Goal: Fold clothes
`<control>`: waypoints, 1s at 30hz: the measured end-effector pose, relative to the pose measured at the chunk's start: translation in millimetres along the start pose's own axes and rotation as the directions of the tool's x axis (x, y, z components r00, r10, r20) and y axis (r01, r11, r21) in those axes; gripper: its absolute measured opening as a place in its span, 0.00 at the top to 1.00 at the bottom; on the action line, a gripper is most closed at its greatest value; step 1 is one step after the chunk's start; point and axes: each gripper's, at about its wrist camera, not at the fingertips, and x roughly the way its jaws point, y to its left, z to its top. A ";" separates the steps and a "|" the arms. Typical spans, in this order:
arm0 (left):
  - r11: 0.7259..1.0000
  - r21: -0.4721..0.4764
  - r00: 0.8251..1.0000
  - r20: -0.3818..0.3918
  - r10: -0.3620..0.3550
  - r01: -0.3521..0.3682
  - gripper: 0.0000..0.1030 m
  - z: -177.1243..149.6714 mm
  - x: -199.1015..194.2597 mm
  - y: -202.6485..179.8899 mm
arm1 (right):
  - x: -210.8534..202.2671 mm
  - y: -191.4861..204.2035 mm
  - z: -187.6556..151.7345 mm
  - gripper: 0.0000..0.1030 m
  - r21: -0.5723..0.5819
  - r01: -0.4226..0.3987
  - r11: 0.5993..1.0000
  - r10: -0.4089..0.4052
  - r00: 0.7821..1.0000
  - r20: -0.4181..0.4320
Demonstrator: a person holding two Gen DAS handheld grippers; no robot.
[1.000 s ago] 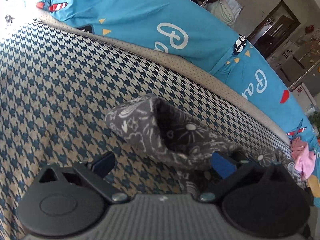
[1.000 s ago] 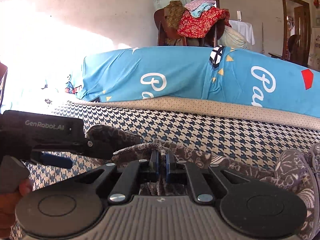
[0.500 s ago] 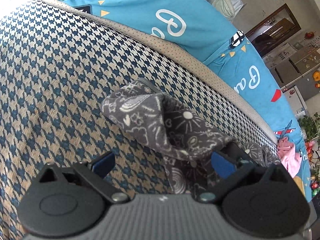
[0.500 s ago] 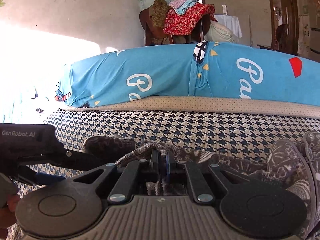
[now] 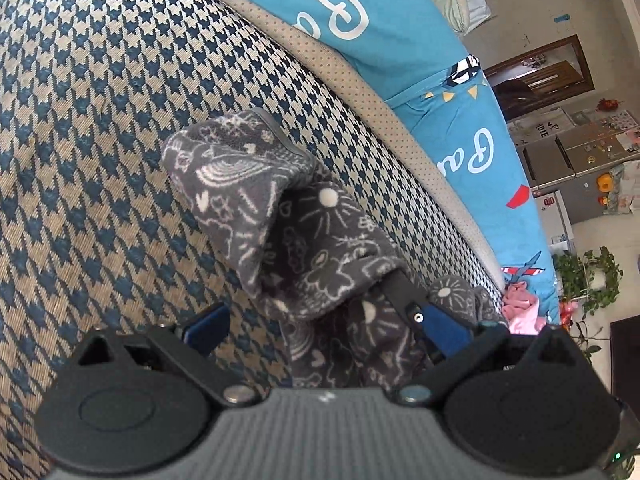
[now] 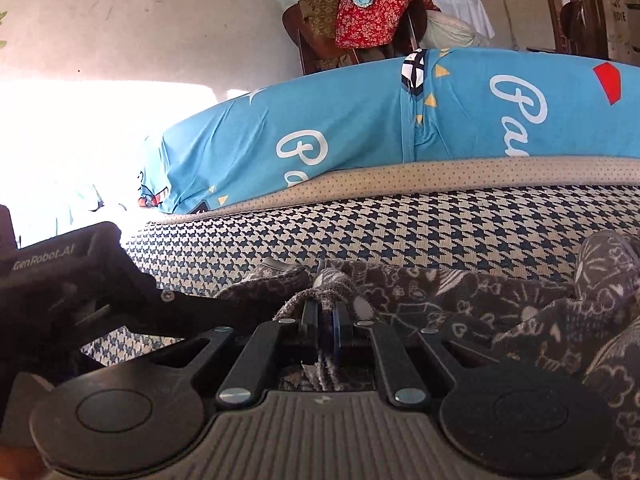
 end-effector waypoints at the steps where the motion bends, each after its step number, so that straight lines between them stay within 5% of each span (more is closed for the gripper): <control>1: 1.000 -0.006 1.000 -0.004 -0.004 0.004 0.00 0.1 0.2 1.2 | -0.2 -1.6 -0.1 0.92 0.012 -0.020 1.000 0.020 1.000 -0.006; 16: 0.999 0.039 0.998 -0.063 0.013 -0.011 0.02 -10.8 23.8 3.9 | -12.6 21.7 -29.8 0.92 -0.118 -0.244 0.963 0.230 0.966 -0.121; 20: 0.993 0.077 0.993 -0.077 0.092 -0.086 0.50 -15.4 36.5 3.1 | -18.2 24.3 -31.3 0.92 -0.139 -0.282 0.949 0.266 0.956 -0.124; 27: 0.988 0.095 0.991 -0.046 0.126 -0.121 0.78 -25.1 40.3 3.5 | -19.2 21.6 -34.1 0.88 -0.182 -0.285 0.941 0.257 0.953 -0.161; 30: 0.986 0.096 0.990 -0.013 0.139 -0.137 0.81 -24.8 38.2 1.2 | -26.6 17.3 -29.3 0.80 -0.215 -0.279 0.936 0.248 0.956 -0.159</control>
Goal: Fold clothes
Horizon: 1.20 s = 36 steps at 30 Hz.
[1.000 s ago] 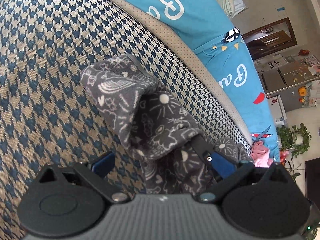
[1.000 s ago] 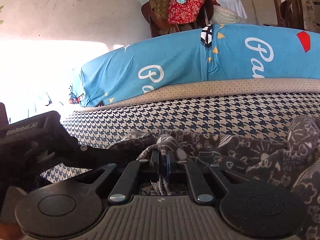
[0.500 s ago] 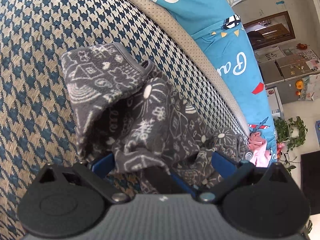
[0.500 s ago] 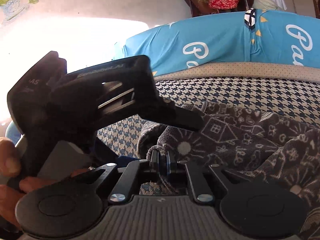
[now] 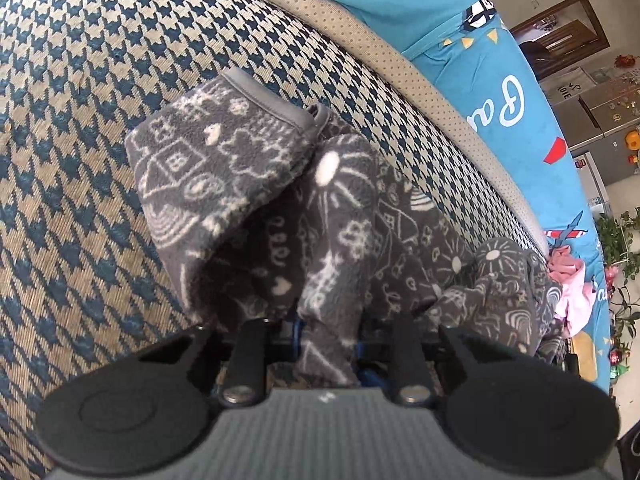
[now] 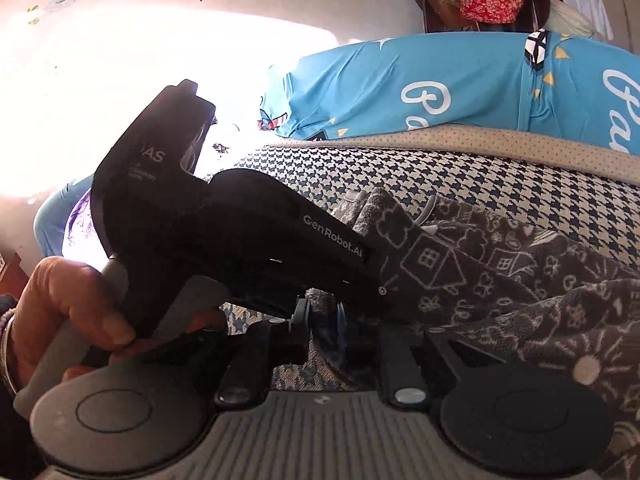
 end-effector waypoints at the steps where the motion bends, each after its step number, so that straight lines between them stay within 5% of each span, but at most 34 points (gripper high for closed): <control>1: 1.000 -0.007 1.000 0.007 0.001 0.000 0.81 1.7 1.3 -0.5 | -3.8 -2.0 1.2 0.74 -0.008 0.006 1.000 -0.006 1.000 0.002; 8: 0.995 0.058 0.991 0.112 0.073 -0.080 0.81 1.8 -13.7 -11.4 | -35.6 -53.0 -2.7 0.64 0.109 0.195 0.975 -0.199 0.980 0.029; 13: 0.976 0.112 0.951 0.269 0.153 -0.189 0.82 8.4 -32.4 -29.0 | -56.9 -92.3 -14.5 0.63 0.261 0.322 0.910 -0.344 0.938 0.043; 16: 0.943 0.138 0.888 0.400 0.227 -0.304 0.81 13.4 -44.0 -41.5 | -68.8 -107.6 -15.2 0.63 0.328 0.349 0.878 -0.391 0.918 0.070; 22: 0.896 0.063 0.780 0.523 0.345 -0.439 0.82 46.0 -57.2 -45.2 | -88.9 -126.8 -15.2 0.61 0.384 0.413 0.826 -0.483 0.870 0.103; 24: 0.857 0.026 0.708 0.577 0.407 -0.514 0.82 52.0 -63.4 -42.3 | -97.4 -138.4 -17.4 0.58 0.418 0.430 0.800 -0.511 0.854 0.101; 26: 0.799 -0.014 0.611 0.636 0.472 -0.602 0.82 57.3 -67.6 -42.6 | -102.4 -149.1 -20.2 0.58 0.451 0.456 0.767 -0.547 0.833 0.086; 30: 0.743 -0.156 0.517 0.626 0.585 -0.651 0.74 79.6 -68.3 -31.0 | -105.1 -169.1 -24.4 0.57 0.492 0.508 0.707 -0.599 0.800 0.034; 32: 0.703 -0.191 0.504 0.572 0.647 -0.685 0.65 87.4 -62.0 -21.8 | -101.2 -176.5 -24.9 0.57 0.500 0.537 0.680 -0.622 0.783 0.006; 36: 0.734 -0.201 0.556 0.534 0.637 -0.649 0.60 84.6 -59.6 -13.5 | -91.4 -186.0 -24.4 0.56 0.497 0.553 0.668 -0.626 0.779 -0.026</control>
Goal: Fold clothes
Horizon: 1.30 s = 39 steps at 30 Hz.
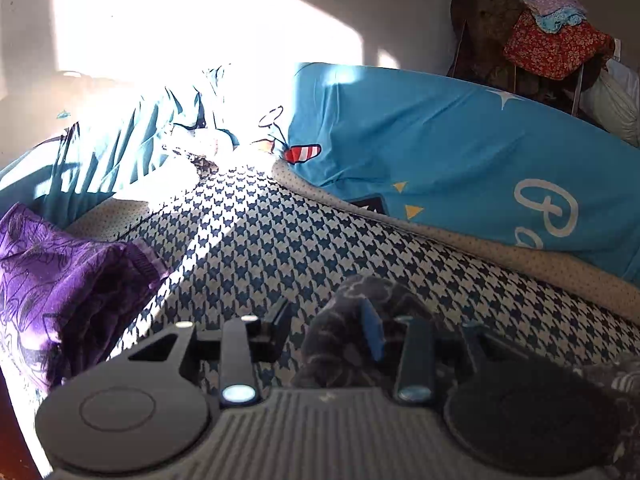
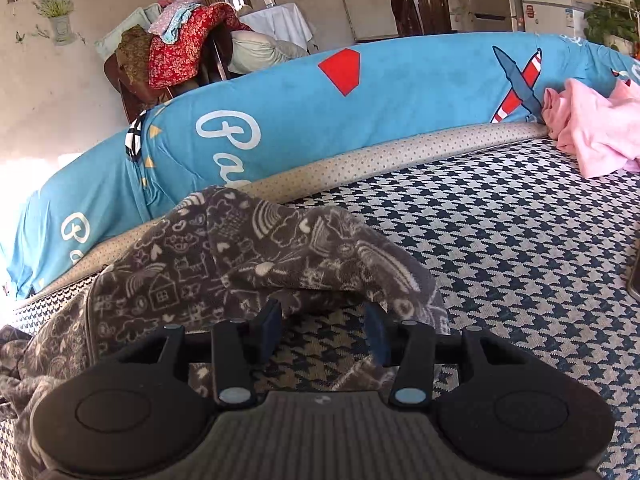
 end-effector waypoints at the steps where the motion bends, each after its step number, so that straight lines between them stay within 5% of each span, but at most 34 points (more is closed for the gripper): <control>1: 1.000 -0.010 1.000 0.010 -0.013 0.013 0.58 -0.1 -3.6 1.1 | 2.2 1.2 -0.4 0.56 0.008 -0.002 1.000 0.002 1.000 -0.007; 5: 0.993 -0.021 0.993 0.035 -0.115 0.116 0.35 -2.7 -24.3 1.3 | 11.7 12.0 -5.6 0.56 0.037 -0.096 0.995 0.098 0.993 -0.058; 14: 0.945 0.094 0.949 -0.046 -0.312 0.315 0.34 -28.2 -41.5 -27.9 | 14.9 53.9 -27.7 0.56 -0.090 -0.234 0.968 0.215 0.959 -0.187; 18: 0.933 0.126 0.940 -0.086 -0.329 0.338 0.34 -36.2 -40.2 -35.5 | -3.3 49.9 -27.2 0.54 -0.130 -0.277 0.952 0.256 0.954 -0.157; 25: 0.910 0.159 0.920 -0.145 -0.363 0.384 0.29 -49.4 -40.6 -35.5 | -38.8 41.9 -32.1 0.24 -0.221 -0.369 0.903 0.345 0.928 -0.141; 31: 0.894 0.199 0.912 -0.172 -0.371 0.401 0.29 -59.5 -42.4 -40.3 | -36.7 54.6 -41.6 0.23 -0.319 -0.394 0.862 0.372 0.919 -0.130; 35: 0.884 0.216 0.907 -0.183 -0.380 0.414 0.26 -62.5 -44.1 -43.7 | -5.4 58.8 -46.6 0.23 -0.212 -0.480 0.851 0.432 0.870 -0.236; 39: 0.881 0.205 0.900 -0.192 -0.391 0.426 0.23 -61.9 -44.4 -43.4 | 10.2 64.1 -50.7 0.25 -0.152 -0.483 0.862 0.441 0.864 -0.241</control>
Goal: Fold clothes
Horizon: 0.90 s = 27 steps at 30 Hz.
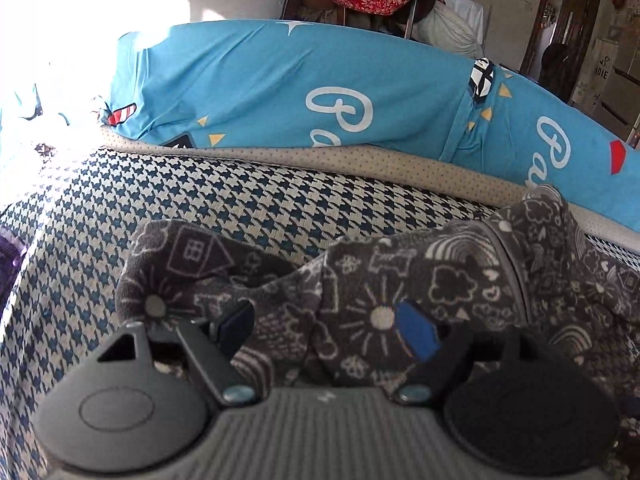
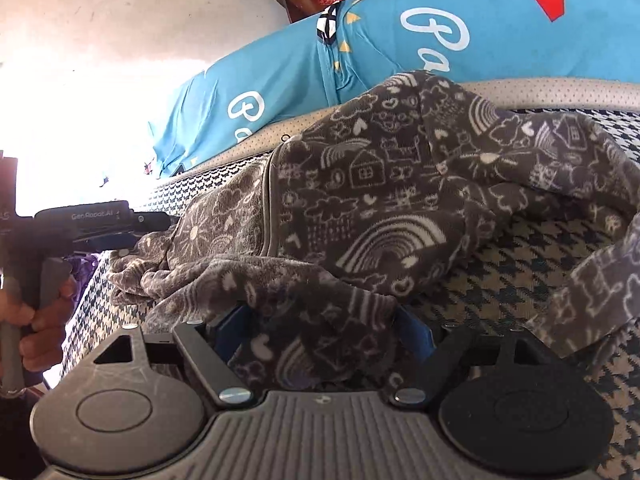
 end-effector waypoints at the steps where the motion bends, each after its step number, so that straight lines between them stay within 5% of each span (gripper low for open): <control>1: 1.000 0.000 1.000 -0.001 0.000 0.000 0.23 0.0 0.1 0.0 | 2.7 2.3 -0.2 0.38 0.000 -0.015 1.000 0.015 1.000 -0.003; 4: 1.000 0.002 1.000 -0.003 0.003 -0.003 0.22 -0.2 0.2 -0.1 | 7.0 14.3 0.7 0.72 -0.036 -0.008 0.999 0.008 1.000 -0.008; 9: 1.000 -0.002 1.000 0.022 0.011 -0.011 0.21 1.7 -5.8 2.2 | -6.2 35.3 6.6 0.85 -0.074 0.001 0.997 0.005 0.996 0.085; 17: 0.989 -0.118 0.980 0.163 0.111 -0.092 0.10 22.2 -32.2 36.8 | -46.2 84.1 22.0 0.85 -0.116 -0.177 0.977 0.206 0.920 0.334; 19: 0.985 -0.135 0.975 0.180 0.131 -0.108 0.10 25.9 -35.5 44.4 | -39.4 98.4 22.2 0.83 -0.150 -0.184 0.971 0.223 0.923 0.314; 23: 0.987 -0.126 0.978 0.172 0.119 -0.097 0.10 27.9 -34.8 47.6 | -13.9 129.9 8.0 0.75 -0.282 -0.139 0.949 0.194 0.965 0.178; 27: 0.997 -0.070 0.988 0.147 0.046 -0.036 0.10 23.1 -31.8 36.8 | -1.8 144.9 -2.5 0.52 -0.378 -0.134 0.916 0.187 0.977 0.107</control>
